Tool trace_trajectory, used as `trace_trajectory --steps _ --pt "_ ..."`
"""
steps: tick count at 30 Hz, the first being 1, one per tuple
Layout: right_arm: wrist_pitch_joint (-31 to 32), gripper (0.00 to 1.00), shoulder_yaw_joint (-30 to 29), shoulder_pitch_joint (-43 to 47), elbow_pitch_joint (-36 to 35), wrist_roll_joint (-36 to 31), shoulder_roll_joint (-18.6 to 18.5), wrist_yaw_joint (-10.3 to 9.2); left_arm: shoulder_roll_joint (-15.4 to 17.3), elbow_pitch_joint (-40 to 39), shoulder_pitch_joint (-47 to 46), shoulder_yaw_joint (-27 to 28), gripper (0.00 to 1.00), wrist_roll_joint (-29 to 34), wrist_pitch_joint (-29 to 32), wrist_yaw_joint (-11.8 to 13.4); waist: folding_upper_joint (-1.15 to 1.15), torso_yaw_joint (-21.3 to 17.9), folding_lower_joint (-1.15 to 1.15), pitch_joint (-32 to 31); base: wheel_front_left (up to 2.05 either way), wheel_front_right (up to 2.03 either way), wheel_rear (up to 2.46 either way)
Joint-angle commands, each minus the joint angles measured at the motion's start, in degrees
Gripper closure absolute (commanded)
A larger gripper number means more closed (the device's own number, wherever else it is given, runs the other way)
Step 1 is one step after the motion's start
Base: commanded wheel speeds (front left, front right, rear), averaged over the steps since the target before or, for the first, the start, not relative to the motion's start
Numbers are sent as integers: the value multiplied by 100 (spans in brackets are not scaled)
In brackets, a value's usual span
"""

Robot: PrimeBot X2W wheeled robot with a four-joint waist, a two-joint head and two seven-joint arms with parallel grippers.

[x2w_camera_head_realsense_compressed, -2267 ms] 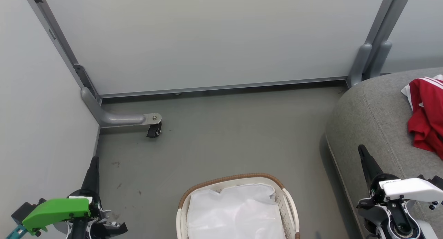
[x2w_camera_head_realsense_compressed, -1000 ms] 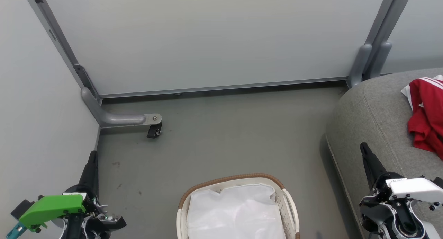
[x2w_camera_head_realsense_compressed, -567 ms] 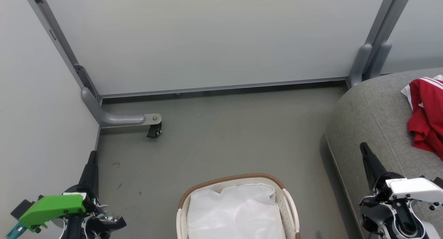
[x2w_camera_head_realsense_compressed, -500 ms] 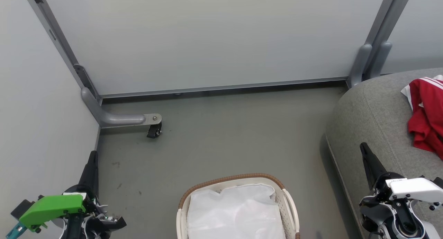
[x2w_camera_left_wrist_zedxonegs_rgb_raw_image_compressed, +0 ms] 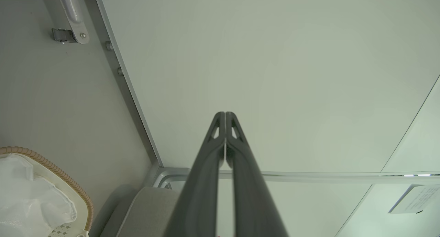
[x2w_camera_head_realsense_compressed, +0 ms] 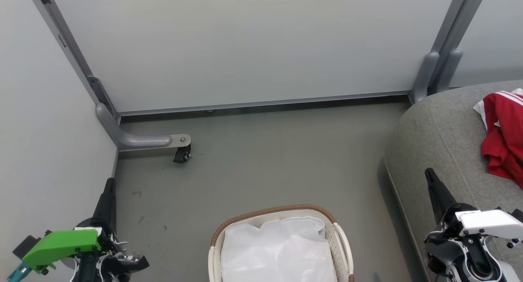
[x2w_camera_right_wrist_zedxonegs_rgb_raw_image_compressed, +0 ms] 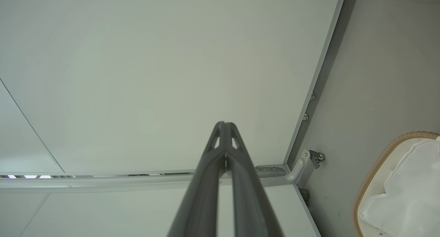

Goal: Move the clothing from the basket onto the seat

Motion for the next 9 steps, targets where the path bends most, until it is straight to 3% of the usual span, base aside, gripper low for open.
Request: trace_trajectory --steps 1,9 --pt "9 100 -11 60 -24 19 -17 -2 36 -8 -56 11 100 -17 19 -18 0 0 0 0 0 0 0" --pt "8 100 -10 60 -24 19 -17 -2 36 -8 -56 10 100 -17 18 -18 0 0 0 0 0 0 0"
